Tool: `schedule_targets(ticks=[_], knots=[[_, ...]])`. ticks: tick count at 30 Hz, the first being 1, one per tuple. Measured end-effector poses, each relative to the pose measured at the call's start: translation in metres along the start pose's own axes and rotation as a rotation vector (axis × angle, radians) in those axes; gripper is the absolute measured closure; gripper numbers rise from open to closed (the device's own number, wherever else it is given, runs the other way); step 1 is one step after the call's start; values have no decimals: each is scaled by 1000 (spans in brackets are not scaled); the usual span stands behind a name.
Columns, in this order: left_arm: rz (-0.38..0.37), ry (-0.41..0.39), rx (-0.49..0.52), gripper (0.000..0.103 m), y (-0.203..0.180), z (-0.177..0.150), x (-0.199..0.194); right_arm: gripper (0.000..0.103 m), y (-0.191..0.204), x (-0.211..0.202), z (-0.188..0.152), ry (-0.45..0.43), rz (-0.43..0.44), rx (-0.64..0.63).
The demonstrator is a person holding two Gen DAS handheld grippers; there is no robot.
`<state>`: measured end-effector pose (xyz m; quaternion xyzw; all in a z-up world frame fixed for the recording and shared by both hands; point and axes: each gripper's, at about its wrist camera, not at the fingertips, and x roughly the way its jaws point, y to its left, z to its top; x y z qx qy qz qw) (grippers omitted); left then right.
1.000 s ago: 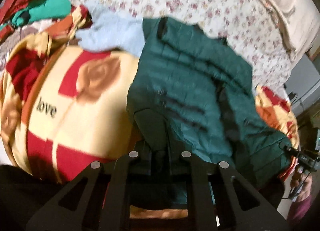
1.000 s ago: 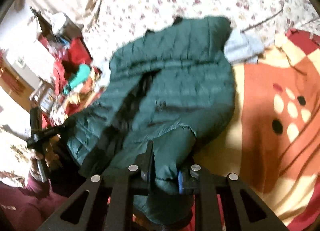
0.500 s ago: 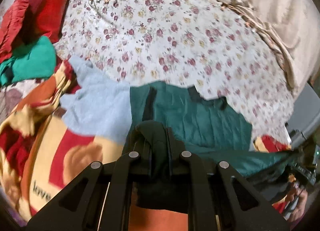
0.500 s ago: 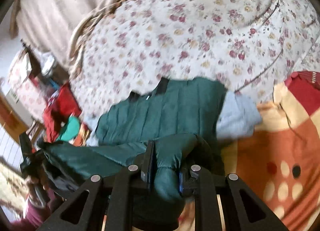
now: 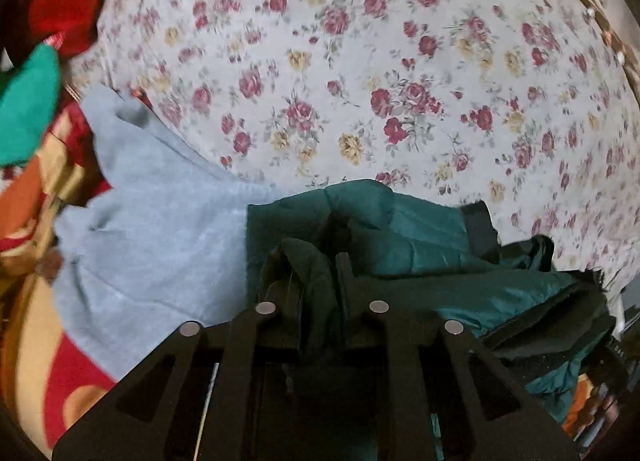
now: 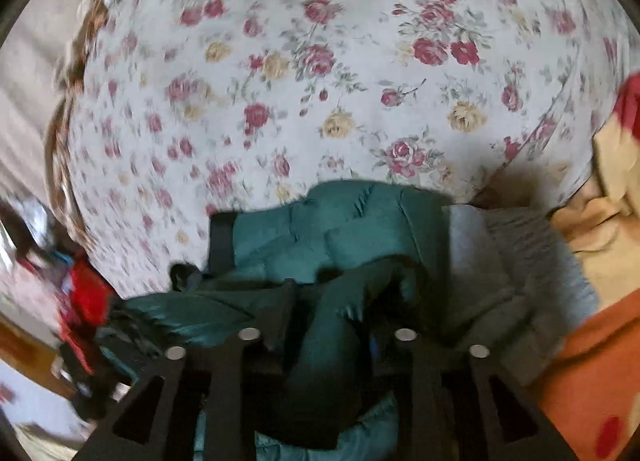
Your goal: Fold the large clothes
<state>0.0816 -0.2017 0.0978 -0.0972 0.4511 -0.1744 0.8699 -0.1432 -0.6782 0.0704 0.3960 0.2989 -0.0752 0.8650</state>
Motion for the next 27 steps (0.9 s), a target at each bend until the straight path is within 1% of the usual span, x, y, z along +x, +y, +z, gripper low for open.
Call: schedule_targets(ticks=[1,2,3,5,6,7,8,10,11,13,14,16,17,18,19,20,21,22,24,25,27], knots=[[-18,15,-12,86,3,3,3,64,0,-4,1,-3,11,2],[-31,24,-19,84,4,5,4,57,2,-10,2,-6,15,-6],[-48,33,-23,82,5,7,4,52,4,-18,2,-15,18,-24],[-66,42,-23,80,5,10,3,30,13,-41,-2,-51,4,-70],[-72,44,-25,78,5,10,2,29,19,-55,-5,-85,-27,-99],[-82,43,-29,76,5,10,1,29,25,-65,-9,-111,-41,-130],[-88,42,-32,74,6,10,0,29,34,-77,-14,-135,-36,-177],[-96,41,-37,70,5,9,-2,29,54,-88,-30,-161,1,-276],[-98,40,-40,68,5,9,-3,29,69,-86,-40,-145,19,-349],[-106,37,-44,62,5,9,-6,29,99,-62,-57,-65,8,-487],[-111,35,-47,55,5,9,-8,29,116,-43,-67,-28,-25,-562],[-120,21,-58,38,8,8,-19,29,140,-5,-79,-7,-104,-657],[-117,7,-65,23,10,8,-26,29,147,16,-79,4,-112,-671],[-120,-23,-82,18,14,7,-38,29,152,35,-77,15,-115,-671],[-124,-44,-97,17,19,7,-47,29,153,51,-74,19,-139,-670],[-120,-57,-111,17,23,5,-56,29,153,70,-70,27,-181,-657],[-109,-58,-118,16,26,4,-61,29,150,86,-65,36,-204,-630],[-98,-54,-121,16,28,1,-66,29,147,95,-60,33,-209,-607],[-80,-46,-110,16,29,-8,-70,29,144,106,-54,25,-225,-585],[-64,-54,-99,16,28,-13,-70,29,144,107,-53,29,-233,-586],[-26,-58,-53,16,24,-23,-64,29,146,103,-52,40,-236,-586]])
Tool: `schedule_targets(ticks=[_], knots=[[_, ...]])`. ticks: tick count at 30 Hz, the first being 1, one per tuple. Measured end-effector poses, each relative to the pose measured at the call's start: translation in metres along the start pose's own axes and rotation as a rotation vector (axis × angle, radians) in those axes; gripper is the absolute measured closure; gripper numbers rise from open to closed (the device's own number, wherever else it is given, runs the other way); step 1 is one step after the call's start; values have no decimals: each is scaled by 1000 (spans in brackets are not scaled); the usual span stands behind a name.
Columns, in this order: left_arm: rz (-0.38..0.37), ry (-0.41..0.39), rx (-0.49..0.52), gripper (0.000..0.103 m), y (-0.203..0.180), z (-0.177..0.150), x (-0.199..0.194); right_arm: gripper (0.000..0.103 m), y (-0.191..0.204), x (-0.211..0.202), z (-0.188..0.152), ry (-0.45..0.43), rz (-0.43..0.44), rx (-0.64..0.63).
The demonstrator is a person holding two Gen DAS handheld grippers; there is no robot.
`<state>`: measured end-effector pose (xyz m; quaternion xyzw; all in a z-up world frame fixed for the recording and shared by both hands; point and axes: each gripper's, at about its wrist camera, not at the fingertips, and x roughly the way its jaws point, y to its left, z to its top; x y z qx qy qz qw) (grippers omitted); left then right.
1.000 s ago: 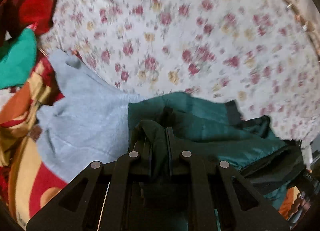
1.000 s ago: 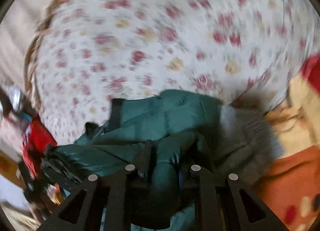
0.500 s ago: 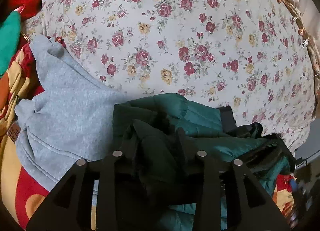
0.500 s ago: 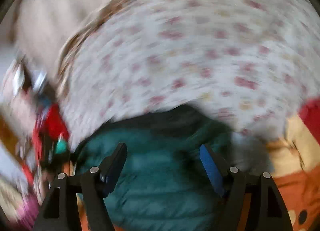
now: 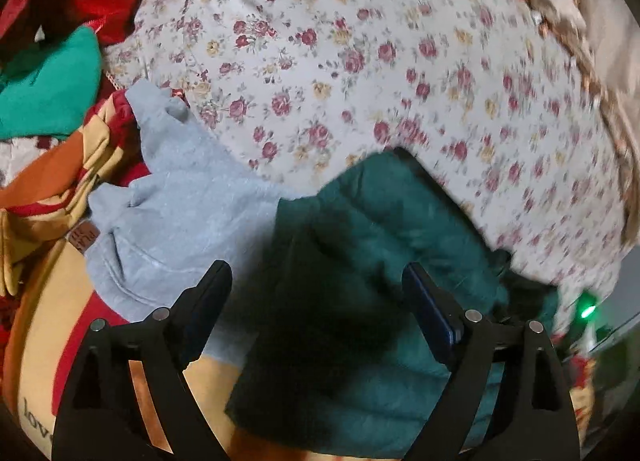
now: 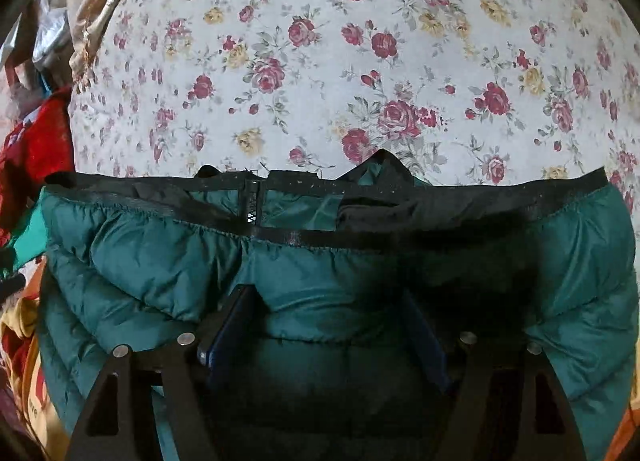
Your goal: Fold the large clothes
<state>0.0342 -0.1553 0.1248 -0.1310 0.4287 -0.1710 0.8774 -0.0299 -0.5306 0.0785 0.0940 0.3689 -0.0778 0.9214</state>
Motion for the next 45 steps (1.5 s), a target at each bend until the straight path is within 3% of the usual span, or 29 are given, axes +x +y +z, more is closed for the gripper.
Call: schedule_targets(ticks=[4,7,11,14,18,22,25,27,30,34,38,42,45], knots=[[56,8,65,16,-3,-15,23,29,-7,-44,0,-57,20,-2],[77,29,88,16,0,-19,39,29,-23,-73,-1,-129,-61,-21],[86,45,94,16,3,-18,51,29,-59,-66,-3,-121,-191,32],[94,48,106,16,1,-16,57,28,-90,-37,-13,-38,-194,121],[105,44,119,16,-1,-18,60,27,-90,-25,-18,-43,-212,127],[104,50,116,16,0,-19,60,27,-71,-53,-12,-89,-243,98],[106,50,113,16,0,-20,59,27,-40,-75,-6,-147,-181,34],[109,49,114,16,0,-20,58,27,-7,-81,0,-160,-86,-33],[110,49,118,16,0,-23,55,27,45,-69,6,-110,61,-127],[107,57,110,16,1,-23,55,31,95,-23,16,-34,184,-178],[101,68,99,16,4,-23,57,32,127,26,27,9,159,-202],[93,78,88,15,6,-21,61,31,125,66,42,62,151,-121],[91,90,80,14,7,-21,65,31,124,74,38,58,153,-110]])
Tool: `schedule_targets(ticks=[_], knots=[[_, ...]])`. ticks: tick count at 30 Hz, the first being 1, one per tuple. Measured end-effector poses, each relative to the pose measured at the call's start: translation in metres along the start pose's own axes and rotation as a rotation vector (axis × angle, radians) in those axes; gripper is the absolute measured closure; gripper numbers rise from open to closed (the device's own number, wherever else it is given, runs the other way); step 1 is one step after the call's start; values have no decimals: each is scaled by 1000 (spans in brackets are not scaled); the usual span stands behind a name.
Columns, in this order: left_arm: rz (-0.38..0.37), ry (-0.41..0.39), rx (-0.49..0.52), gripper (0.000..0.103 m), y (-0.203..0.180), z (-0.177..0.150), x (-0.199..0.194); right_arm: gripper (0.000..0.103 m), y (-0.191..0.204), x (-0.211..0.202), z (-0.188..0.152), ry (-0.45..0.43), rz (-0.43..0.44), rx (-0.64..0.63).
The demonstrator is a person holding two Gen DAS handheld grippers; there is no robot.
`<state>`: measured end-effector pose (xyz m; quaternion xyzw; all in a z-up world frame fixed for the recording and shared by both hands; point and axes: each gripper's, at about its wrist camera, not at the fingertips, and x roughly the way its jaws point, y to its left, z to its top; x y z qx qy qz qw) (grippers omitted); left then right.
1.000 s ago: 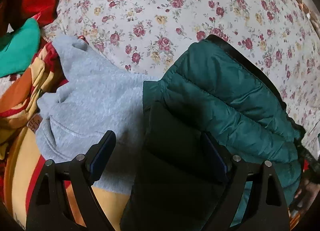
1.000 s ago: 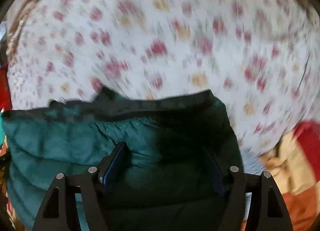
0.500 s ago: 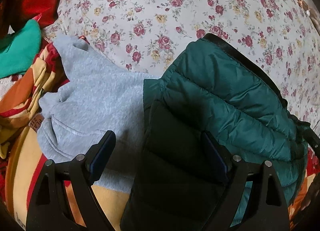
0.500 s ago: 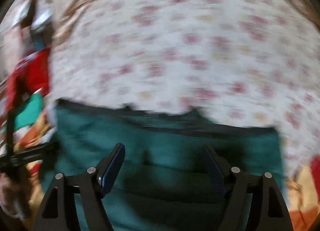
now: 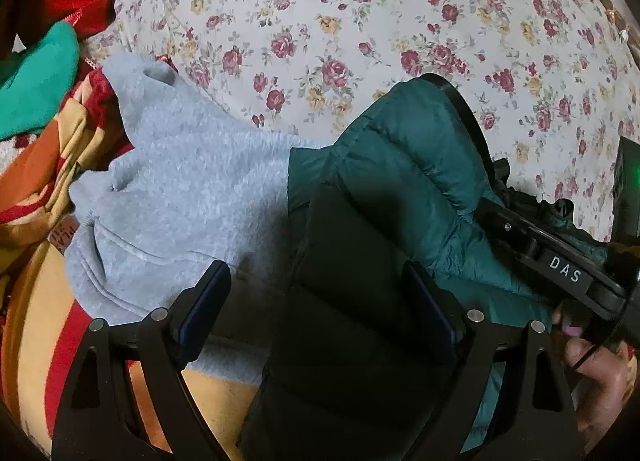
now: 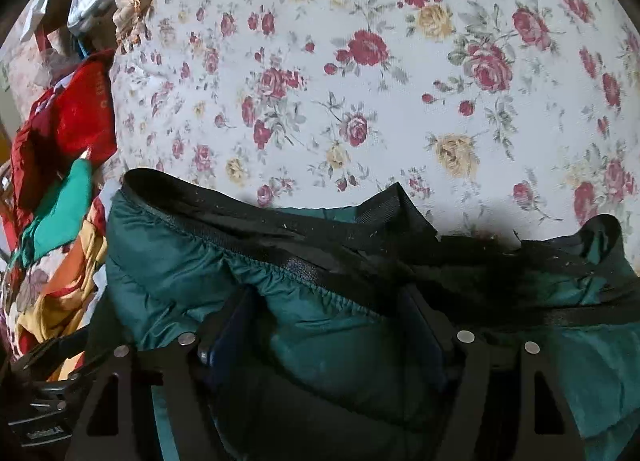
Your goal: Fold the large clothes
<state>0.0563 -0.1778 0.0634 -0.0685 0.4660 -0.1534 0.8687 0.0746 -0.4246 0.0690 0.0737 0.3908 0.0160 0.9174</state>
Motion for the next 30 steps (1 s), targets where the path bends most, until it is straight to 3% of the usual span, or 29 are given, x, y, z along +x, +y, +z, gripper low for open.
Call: schedule_targets(ticks=[6,7,8,10,14,17,19,23,27,30], knots=[[-33,11,-7,14,0,0,0,31,-18,-52,-12,-36,79,78],[-57,22,-16,14,3,0,-1,28,-24,-71,-18,-59,89,90],[-82,32,-26,14,6,1,-3,17,-32,-92,-28,-85,83,93],[-141,49,-73,14,19,1,-7,7,-48,-128,-47,-121,31,67],[-229,85,-156,13,43,-9,-10,4,-100,-185,-90,-163,-142,49],[-283,97,-233,4,57,-17,-2,3,-151,-201,-120,-146,-201,154],[-299,98,-251,2,57,-21,4,3,-184,-201,-135,-124,-204,247],[-318,97,-203,1,45,-23,11,3,-222,-182,-155,-80,-100,375],[-379,151,-210,1,39,-23,27,1,-227,-159,-152,-70,47,387],[-393,169,-232,1,39,-22,32,0,-229,-142,-149,-44,100,409]])
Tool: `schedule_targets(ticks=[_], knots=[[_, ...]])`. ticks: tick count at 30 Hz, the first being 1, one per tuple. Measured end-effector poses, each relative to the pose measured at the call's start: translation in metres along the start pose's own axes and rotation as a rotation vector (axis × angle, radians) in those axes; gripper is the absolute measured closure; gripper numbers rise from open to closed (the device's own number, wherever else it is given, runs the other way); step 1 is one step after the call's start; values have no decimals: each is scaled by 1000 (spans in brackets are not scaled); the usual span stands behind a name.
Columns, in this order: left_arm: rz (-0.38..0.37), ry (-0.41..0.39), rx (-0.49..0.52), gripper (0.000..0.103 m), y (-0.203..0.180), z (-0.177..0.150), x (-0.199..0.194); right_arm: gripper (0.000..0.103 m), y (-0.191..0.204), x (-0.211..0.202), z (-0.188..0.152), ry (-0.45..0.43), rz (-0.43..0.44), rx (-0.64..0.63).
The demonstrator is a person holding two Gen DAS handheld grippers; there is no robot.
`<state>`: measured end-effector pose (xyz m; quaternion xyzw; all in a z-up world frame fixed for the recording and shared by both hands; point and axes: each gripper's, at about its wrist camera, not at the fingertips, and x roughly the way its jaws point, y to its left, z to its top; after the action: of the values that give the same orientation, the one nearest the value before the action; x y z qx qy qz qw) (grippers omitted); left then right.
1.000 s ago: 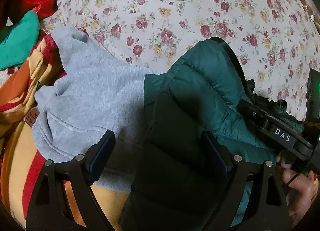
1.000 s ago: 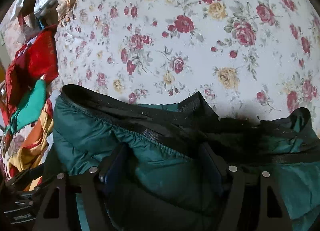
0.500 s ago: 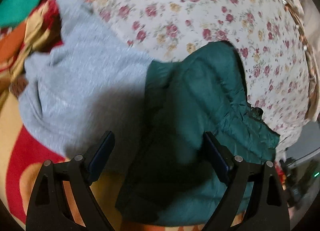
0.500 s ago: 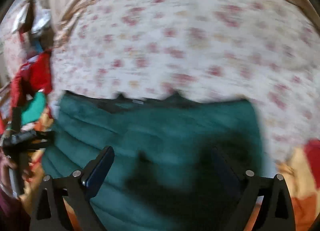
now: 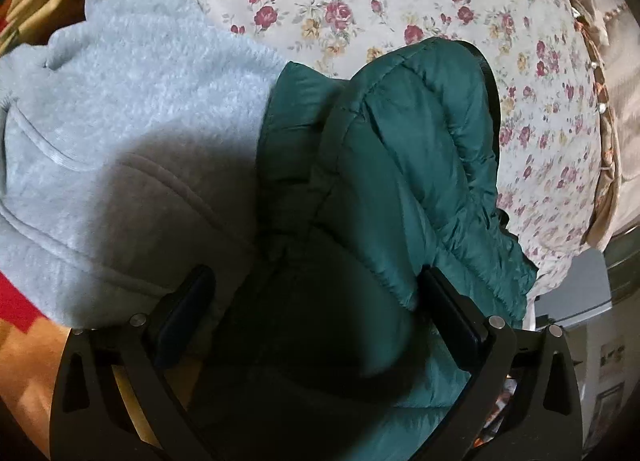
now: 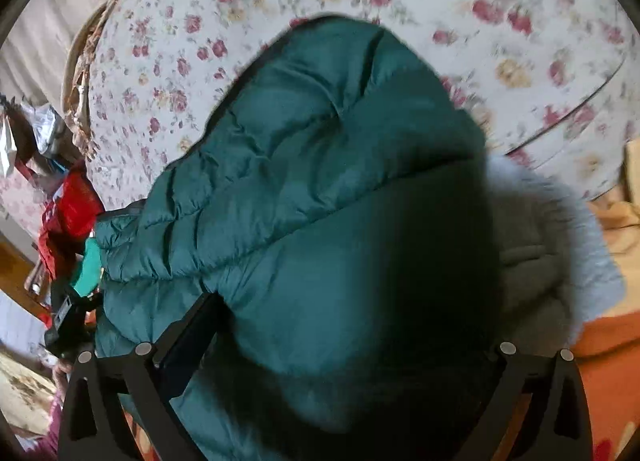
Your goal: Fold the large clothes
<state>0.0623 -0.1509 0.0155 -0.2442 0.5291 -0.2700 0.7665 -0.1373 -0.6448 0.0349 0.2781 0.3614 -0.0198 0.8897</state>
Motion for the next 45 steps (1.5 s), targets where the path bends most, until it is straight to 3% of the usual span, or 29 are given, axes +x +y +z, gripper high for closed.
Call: schedule_targets(ticks=[4,6,8,11,17,21,25,27,28,29,30,31,35,39,45], knots=[[-30,16,27,3,-5,-3,6,4,-1,2,-3,-9,31,16],[-48,21,48,29,-9,-6,8,21,3,-4,-8,-27,44,15],[-81,19,46,42,-10,-7,5,44,7,-13,-11,-35,54,12],[-108,14,37,57,-12,-10,-6,59,15,-32,-14,-42,76,8],[-72,27,80,67,-38,-31,-46,62,47,-74,-20,-47,138,-30],[-57,72,115,67,-43,-56,-86,63,62,-109,-44,-27,194,-35],[3,121,132,66,-33,-88,-118,59,58,-120,-85,53,194,17],[66,117,130,52,-23,-100,-122,45,51,-110,-105,94,100,34],[100,105,120,45,-18,-103,-120,31,47,-103,-111,97,23,33],[134,91,107,30,-13,-105,-119,24,43,-92,-117,99,-65,24],[184,69,97,16,-8,-107,-115,22,39,-81,-122,98,-109,26],[209,48,95,12,-6,-108,-114,19,38,-76,-123,88,-111,37],[273,-10,137,11,-18,-113,-126,19,54,-88,-120,36,-191,11],[328,-118,201,11,-36,-123,-151,19,78,-122,-123,-55,-277,-54],[335,-184,256,11,-61,-146,-164,19,101,-146,-133,-125,-285,-59]])
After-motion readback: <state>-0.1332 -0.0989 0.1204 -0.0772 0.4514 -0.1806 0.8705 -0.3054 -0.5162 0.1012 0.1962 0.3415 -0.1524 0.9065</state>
